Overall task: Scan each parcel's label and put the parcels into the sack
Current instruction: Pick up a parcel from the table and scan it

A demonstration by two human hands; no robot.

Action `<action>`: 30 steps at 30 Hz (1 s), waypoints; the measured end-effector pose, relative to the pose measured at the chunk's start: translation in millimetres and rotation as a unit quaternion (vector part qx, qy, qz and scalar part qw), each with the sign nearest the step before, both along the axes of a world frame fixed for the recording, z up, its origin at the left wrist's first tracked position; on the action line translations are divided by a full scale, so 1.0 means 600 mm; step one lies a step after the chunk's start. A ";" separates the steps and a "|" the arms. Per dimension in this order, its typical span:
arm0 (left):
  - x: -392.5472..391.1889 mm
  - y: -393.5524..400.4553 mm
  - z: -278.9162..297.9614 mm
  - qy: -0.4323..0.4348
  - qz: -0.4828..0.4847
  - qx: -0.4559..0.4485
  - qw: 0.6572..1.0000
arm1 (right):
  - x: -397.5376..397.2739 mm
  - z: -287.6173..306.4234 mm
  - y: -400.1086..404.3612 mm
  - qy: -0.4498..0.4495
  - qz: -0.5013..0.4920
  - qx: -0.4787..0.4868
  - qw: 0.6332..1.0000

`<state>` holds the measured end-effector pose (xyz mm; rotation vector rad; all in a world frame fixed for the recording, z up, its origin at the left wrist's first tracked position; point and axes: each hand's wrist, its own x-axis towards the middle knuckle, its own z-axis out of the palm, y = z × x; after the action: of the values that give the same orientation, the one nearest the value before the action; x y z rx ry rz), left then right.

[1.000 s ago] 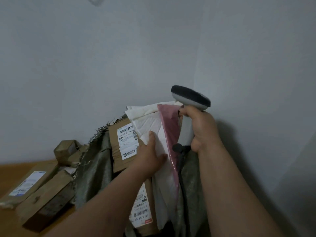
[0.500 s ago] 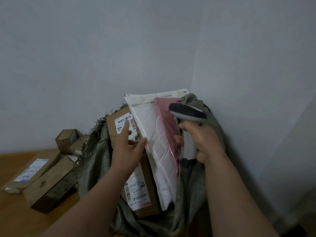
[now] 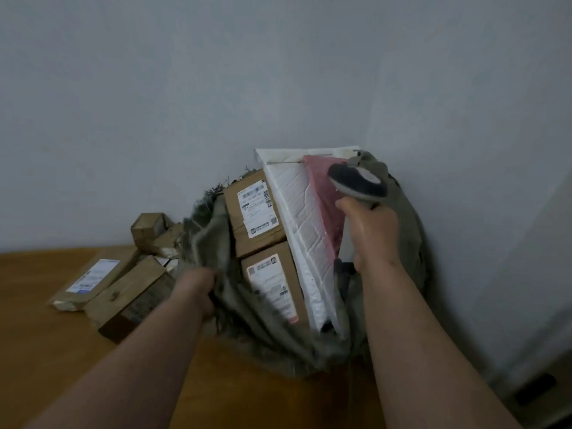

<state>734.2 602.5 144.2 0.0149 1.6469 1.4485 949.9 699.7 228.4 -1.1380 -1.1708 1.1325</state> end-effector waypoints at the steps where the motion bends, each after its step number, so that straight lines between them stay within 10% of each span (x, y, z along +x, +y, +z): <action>1: -0.017 0.008 0.035 -0.007 0.019 0.052 0.998 | 0.001 0.013 -0.002 0.020 -0.022 0.019 0.999; 7: -0.024 -0.020 0.086 0.007 -0.017 0.090 0.996 | 0.015 0.054 -0.017 0.060 -0.054 0.025 0.996; 10: -0.024 -0.029 0.060 0.224 -0.043 -0.050 0.972 | -0.003 0.033 -0.040 0.015 -0.009 -0.029 0.999; 12: -0.056 -0.035 0.092 0.352 0.052 0.025 0.934 | -0.019 0.024 -0.057 0.009 -0.015 -0.030 0.999; 18: -0.120 -0.075 0.147 -0.020 0.027 0.180 0.983 | -0.062 0.038 -0.117 -0.021 -0.026 0.031 0.999; 22: -0.121 -0.119 0.088 -0.075 -0.069 0.117 0.988 | -0.097 0.013 -0.159 0.037 0.128 -0.071 0.989; 30: -0.136 -0.151 0.054 -0.095 -0.158 0.130 0.974 | -0.173 -0.127 -0.255 -0.142 0.212 -0.231 0.939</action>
<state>652.3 512.0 176.3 0.2659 1.2294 1.3629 845.9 546.7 152.0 -1.4849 -1.4639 1.6778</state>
